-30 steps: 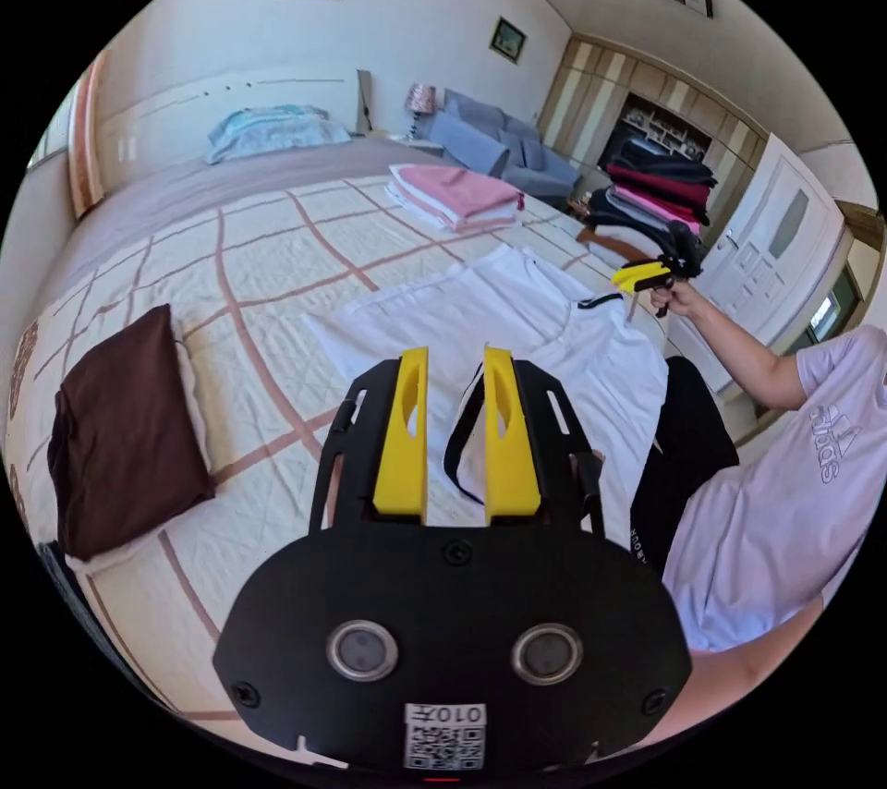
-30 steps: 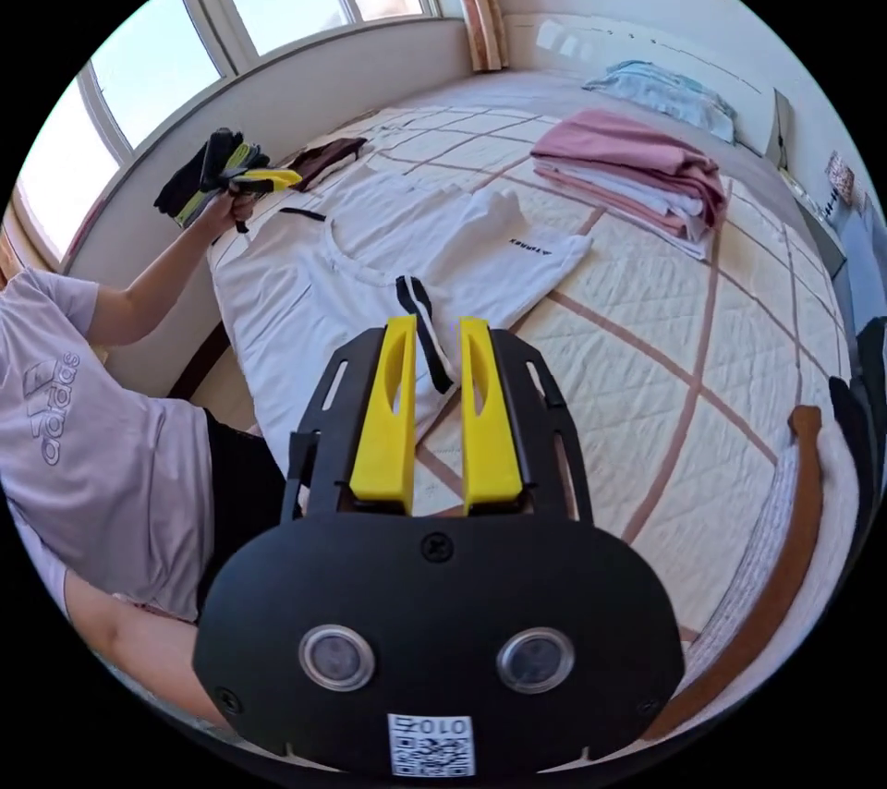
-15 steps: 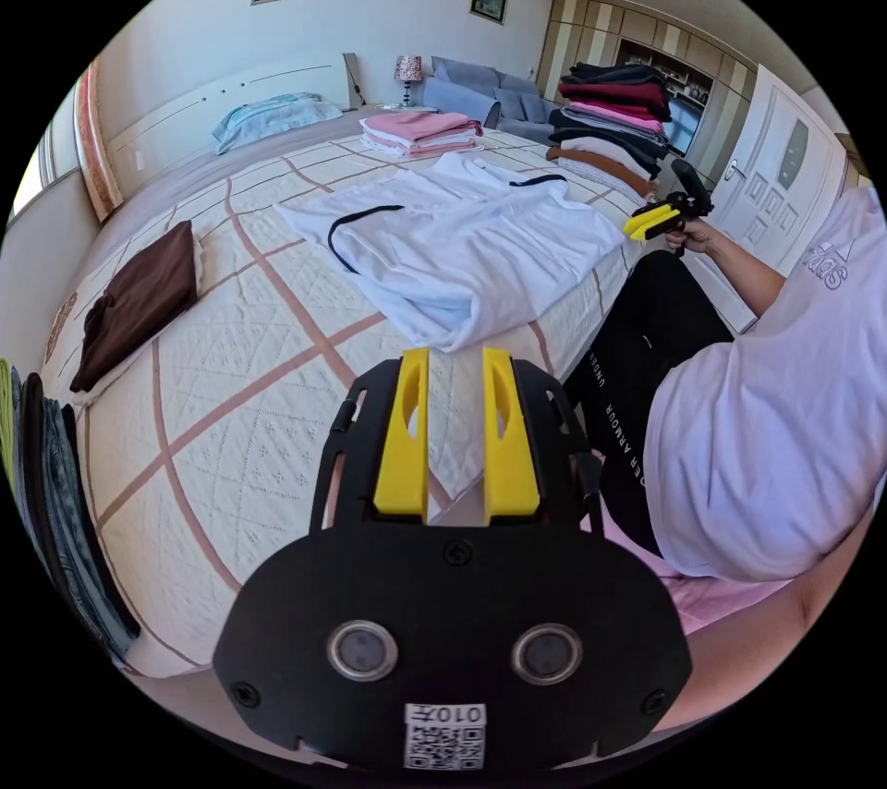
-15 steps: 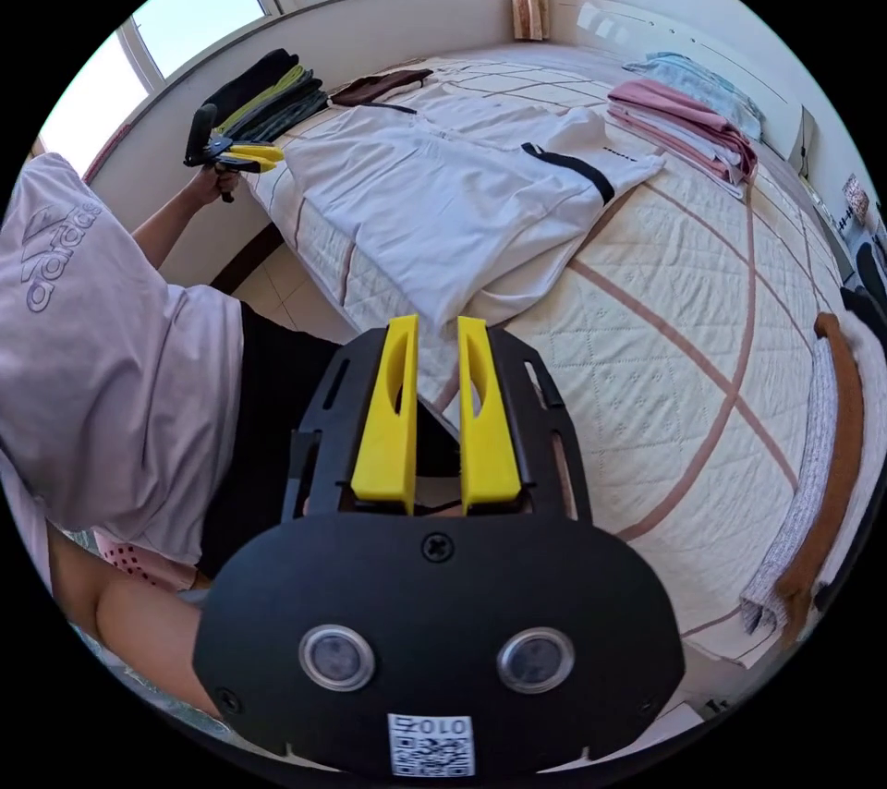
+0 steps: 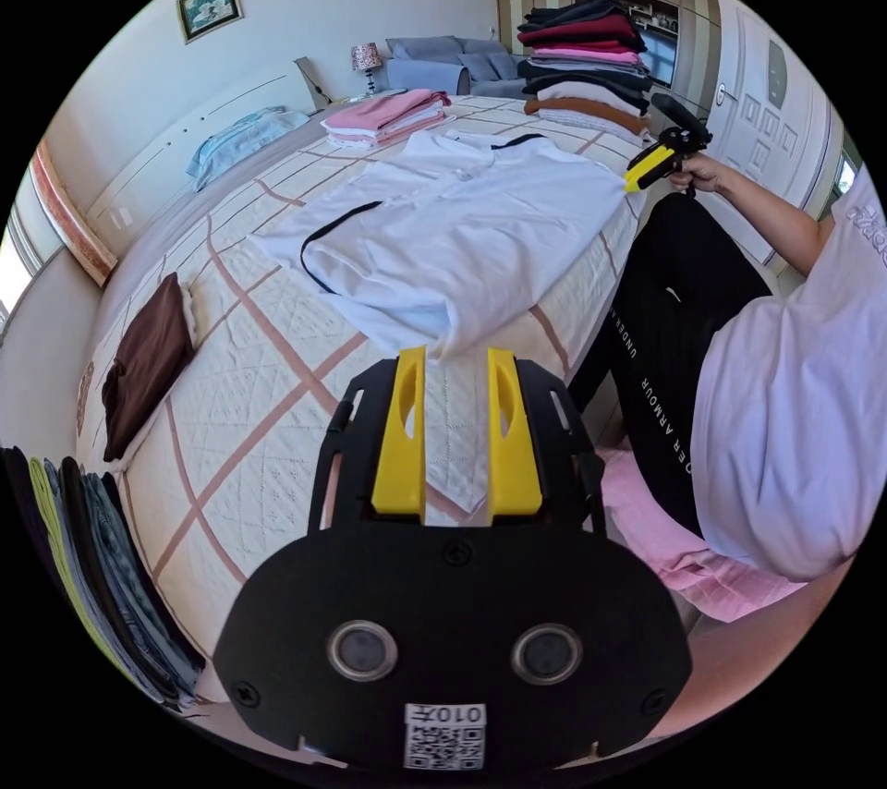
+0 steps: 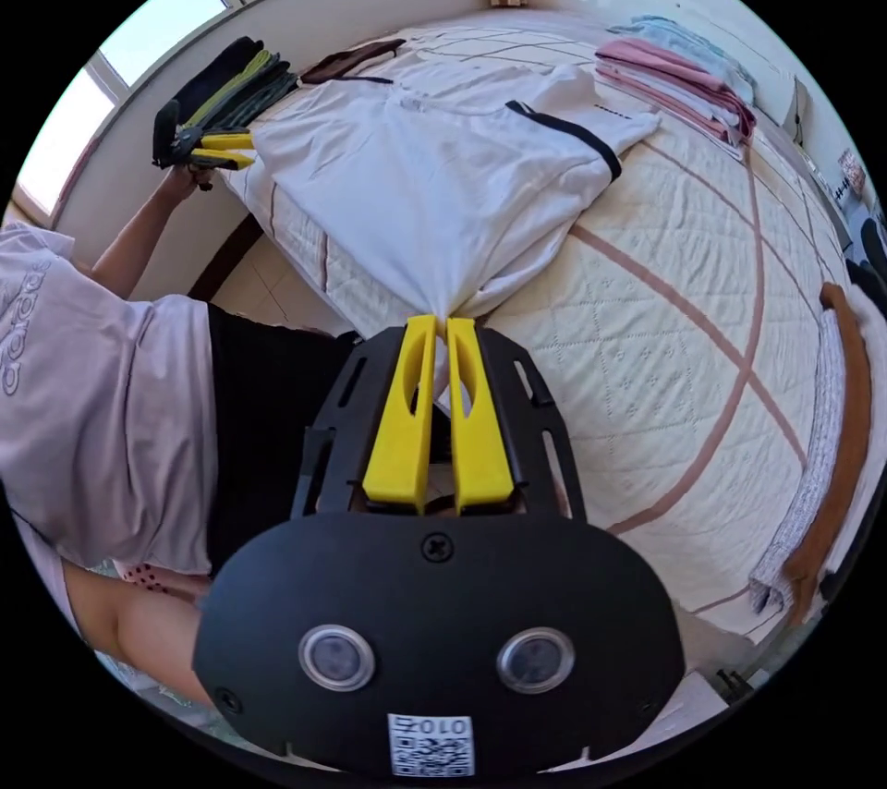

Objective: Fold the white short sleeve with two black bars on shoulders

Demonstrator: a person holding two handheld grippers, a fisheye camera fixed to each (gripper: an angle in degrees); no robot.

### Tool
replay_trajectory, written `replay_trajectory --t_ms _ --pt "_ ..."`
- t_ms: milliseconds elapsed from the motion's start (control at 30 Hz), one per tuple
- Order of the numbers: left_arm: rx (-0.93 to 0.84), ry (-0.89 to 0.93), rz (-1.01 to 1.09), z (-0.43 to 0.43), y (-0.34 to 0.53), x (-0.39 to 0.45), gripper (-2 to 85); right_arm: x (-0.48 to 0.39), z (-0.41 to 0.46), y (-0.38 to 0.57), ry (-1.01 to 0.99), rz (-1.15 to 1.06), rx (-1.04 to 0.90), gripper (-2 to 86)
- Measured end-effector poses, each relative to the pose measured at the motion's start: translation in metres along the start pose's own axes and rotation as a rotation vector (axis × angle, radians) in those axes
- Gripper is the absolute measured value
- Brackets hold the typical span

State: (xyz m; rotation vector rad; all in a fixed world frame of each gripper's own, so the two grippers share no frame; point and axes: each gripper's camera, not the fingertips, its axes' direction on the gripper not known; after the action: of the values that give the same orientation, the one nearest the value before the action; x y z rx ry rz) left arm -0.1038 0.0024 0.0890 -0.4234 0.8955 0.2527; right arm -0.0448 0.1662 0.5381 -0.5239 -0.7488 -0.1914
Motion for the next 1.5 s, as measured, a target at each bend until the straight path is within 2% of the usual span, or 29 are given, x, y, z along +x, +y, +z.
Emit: replay_trajectory --t_ms 100,267,333,467,533,633,900,1033,1167,1500 --pt "0.04 0.009 0.069 -0.004 -0.004 0.003 10.5 -0.002 0.004 -0.011 0.018 -0.001 -0.029 4.2" --pt "-0.045 0.003 0.252 0.015 -0.025 0.003 11.3 -0.003 0.005 -0.023 0.027 -0.005 -0.062 4.2" --pt "-0.068 0.135 0.336 0.025 -0.036 -0.001 11.5 -0.004 0.006 -0.025 0.031 -0.002 -0.066 4.2" --pt "-0.025 0.226 0.44 0.021 -0.05 0.001 11.6 -0.002 0.008 -0.029 0.025 0.013 -0.066 4.3" --pt "-0.081 0.292 0.461 0.03 -0.054 -0.009 11.0 -0.002 0.01 -0.031 0.027 0.012 -0.07 4.3" --pt "-0.165 0.365 0.476 0.045 -0.053 -0.027 9.1 -0.001 0.014 -0.035 0.027 0.009 -0.084 4.3" --pt "-0.051 0.523 0.438 0.034 -0.053 -0.07 2.0 0.005 0.02 -0.038 0.01 0.021 -0.079 4.2" --pt "-0.096 0.6 0.39 0.044 -0.045 -0.091 0.6 0.009 0.022 -0.037 -0.002 0.028 -0.069 4.2" --pt "-0.122 0.587 0.382 0.049 -0.041 -0.095 0.2 0.011 0.024 -0.039 -0.003 0.027 -0.069 4.3" --pt "0.027 0.47 0.292 0.037 -0.042 -0.12 2.7 0.015 0.021 -0.04 0.004 0.023 -0.07 4.4"
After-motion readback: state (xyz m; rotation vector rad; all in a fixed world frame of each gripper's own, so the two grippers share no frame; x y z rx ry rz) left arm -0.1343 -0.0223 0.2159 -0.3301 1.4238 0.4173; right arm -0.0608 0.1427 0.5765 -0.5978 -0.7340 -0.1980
